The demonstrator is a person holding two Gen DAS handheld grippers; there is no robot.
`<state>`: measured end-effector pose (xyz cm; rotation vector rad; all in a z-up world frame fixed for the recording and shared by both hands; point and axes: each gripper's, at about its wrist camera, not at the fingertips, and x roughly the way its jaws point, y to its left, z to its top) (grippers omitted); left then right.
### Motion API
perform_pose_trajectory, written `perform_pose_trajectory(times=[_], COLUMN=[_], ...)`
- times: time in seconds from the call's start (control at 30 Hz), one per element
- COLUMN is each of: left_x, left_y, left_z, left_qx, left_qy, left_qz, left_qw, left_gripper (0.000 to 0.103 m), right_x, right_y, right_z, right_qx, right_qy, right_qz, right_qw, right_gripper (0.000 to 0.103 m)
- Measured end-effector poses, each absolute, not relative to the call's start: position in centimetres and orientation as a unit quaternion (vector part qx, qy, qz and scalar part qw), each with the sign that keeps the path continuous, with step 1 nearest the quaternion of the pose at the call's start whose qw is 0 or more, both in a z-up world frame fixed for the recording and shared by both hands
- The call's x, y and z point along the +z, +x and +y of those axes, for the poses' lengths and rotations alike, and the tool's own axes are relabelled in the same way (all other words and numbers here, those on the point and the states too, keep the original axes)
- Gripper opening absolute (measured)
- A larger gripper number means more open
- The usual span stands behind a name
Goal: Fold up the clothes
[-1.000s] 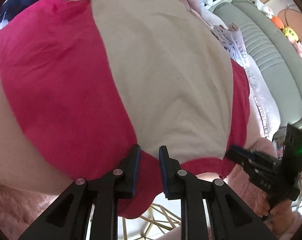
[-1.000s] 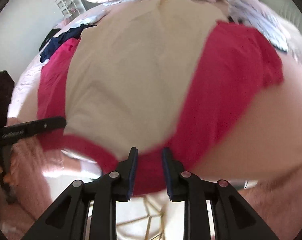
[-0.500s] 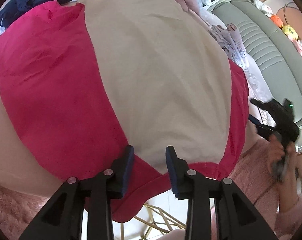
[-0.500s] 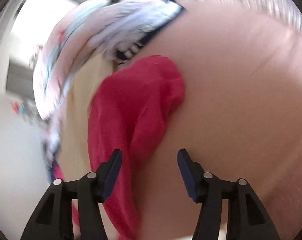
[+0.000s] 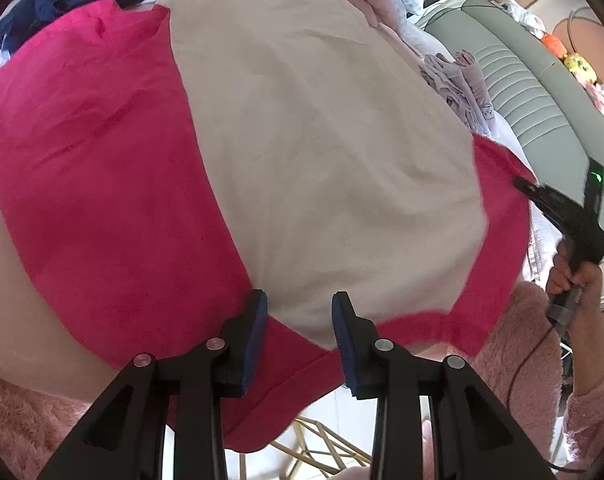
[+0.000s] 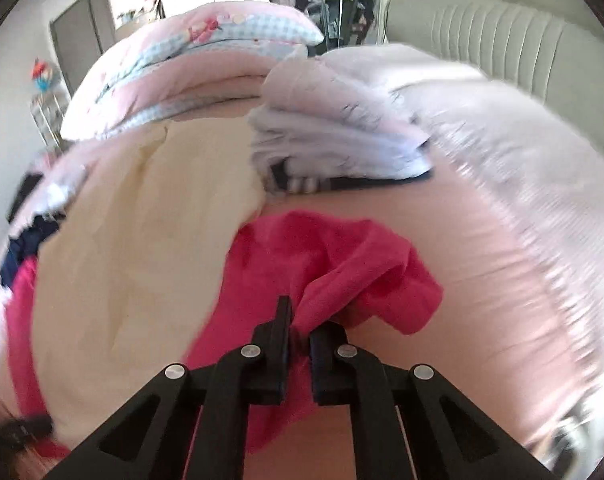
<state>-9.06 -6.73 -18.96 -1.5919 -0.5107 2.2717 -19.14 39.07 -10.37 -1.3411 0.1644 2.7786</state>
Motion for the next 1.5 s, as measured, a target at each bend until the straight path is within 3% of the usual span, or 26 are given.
perform_pose_trajectory(times=[0.07, 0.13, 0.23, 0.4, 0.5, 0.7, 0.8, 0.87, 0.97, 1.1, 1.27, 1.33, 1.43, 1.5], left_x=[-19.2, -19.3, -18.2, -13.5, -12.2, -11.2, -12.2, -13.0, -14.2, -15.6, -15.4, -15.7, -16.7, -17.7], left_y=[-9.4, -9.4, -9.2, -11.3, -16.6, -33.7, -42.4, -45.2, -48.0, -50.9, -56.5, -60.4, -66.1, -68.9], left_z=[-7.1, -7.4, -7.8, -9.1, -10.3, -13.4, -15.4, -16.1, -17.0, -16.6, -14.8, -14.1, -13.9, -14.2], left_qx=[0.788, 0.785, 0.783, 0.823, 0.832, 0.865, 0.866, 0.86, 0.844, 0.807, 0.801, 0.802, 0.799, 0.794], left_qy=[-0.559, -0.558, -0.559, -0.503, -0.497, -0.468, -0.471, -0.479, -0.504, -0.552, -0.569, -0.571, -0.574, -0.576], left_qz=[-0.199, -0.211, -0.216, -0.184, -0.163, -0.114, -0.118, -0.133, -0.162, -0.194, -0.164, -0.149, -0.153, -0.174], left_qw=[0.164, 0.167, 0.168, 0.19, 0.187, 0.143, 0.122, 0.113, 0.092, 0.076, 0.09, 0.095, 0.088, 0.081], left_gripper=[0.03, 0.03, 0.03, 0.031, 0.031, 0.031, 0.031, 0.031, 0.031, 0.031, 0.036, 0.046, 0.046, 0.046], right_x=[-11.6, -15.0, -13.8, -8.8, -9.0, -11.5, -11.6, -11.5, -12.1, -13.0, -13.7, -13.6, -13.4, -14.2], right_y=[-18.8, -19.8, -18.3, -19.0, -21.8, -35.1, -42.0, -45.7, -47.4, -49.7, -53.3, -55.8, -61.0, -64.2], right_z=[41.9, 44.2, 45.9, 35.9, 30.4, 25.1, 24.2, 23.9, 24.2, 24.7, 25.6, 26.3, 27.4, 27.9], right_qx=[0.884, 0.841, 0.844, 0.886, 0.872, 0.85, 0.86, 0.863, 0.839, 0.803, 0.765, 0.765, 0.781, 0.784], right_qy=[-0.46, -0.526, -0.499, -0.46, -0.479, -0.509, -0.498, -0.497, -0.537, -0.589, -0.638, -0.637, -0.616, -0.612], right_qz=[0.033, 0.047, 0.167, 0.059, 0.055, 0.096, 0.087, 0.079, 0.081, 0.083, 0.09, 0.097, 0.095, 0.093], right_qw=[0.08, 0.115, 0.104, -0.014, -0.081, -0.1, -0.066, -0.053, -0.042, -0.027, -0.007, 0.003, 0.036, 0.052], right_gripper=[0.005, 0.013, 0.013, 0.018, 0.021, 0.021, 0.021, 0.021, 0.029, 0.03, 0.03, 0.042, 0.061, 0.062])
